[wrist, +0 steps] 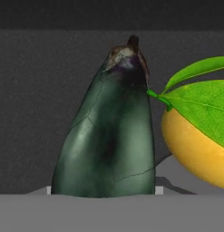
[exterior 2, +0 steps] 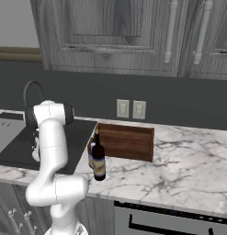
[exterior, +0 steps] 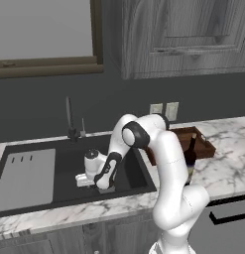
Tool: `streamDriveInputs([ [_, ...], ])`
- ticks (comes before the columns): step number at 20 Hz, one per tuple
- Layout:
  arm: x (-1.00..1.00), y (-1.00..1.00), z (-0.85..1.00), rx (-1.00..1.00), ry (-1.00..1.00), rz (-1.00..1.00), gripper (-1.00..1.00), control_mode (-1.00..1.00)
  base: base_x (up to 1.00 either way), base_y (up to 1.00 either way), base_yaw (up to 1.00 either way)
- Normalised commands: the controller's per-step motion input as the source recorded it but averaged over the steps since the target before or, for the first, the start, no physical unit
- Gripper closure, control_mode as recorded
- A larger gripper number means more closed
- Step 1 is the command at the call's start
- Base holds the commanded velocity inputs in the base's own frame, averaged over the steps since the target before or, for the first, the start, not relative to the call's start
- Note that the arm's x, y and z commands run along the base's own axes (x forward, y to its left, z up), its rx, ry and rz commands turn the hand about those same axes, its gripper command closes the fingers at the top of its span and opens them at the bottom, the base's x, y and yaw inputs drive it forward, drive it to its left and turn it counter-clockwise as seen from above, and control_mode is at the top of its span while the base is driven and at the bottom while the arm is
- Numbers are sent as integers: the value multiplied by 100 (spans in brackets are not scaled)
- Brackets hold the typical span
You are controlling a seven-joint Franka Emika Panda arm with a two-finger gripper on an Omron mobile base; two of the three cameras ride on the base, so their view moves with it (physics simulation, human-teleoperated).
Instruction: Pick up all produce items and place them in the sink. Turn on the sink faucet to wash them. Then turn the sink off and put them in the tray.
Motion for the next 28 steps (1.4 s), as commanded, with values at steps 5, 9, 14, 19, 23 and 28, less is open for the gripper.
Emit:
streamDriveInputs([
  [5, -5, 0, 11, 0, -3, 0, 100, -100, 0, 0, 0],
  [9, -23, 0, 51, 0, -9, 0, 100, -100, 0, 0, 0],
  [14, -31, 0, 53, 0, -9, -2, 100, -100, 0, 0, 0],
  [19, -24, -6, 61, 0, -6, -2, 100, -100, 0, 0, 0],
  [23, -14, -14, 68, 0, -2, -2, 100, -100, 0, 0, 0],
  [28, -12, -19, 70, 0, 0, -2, 100, -100, 0, 0, 0],
])
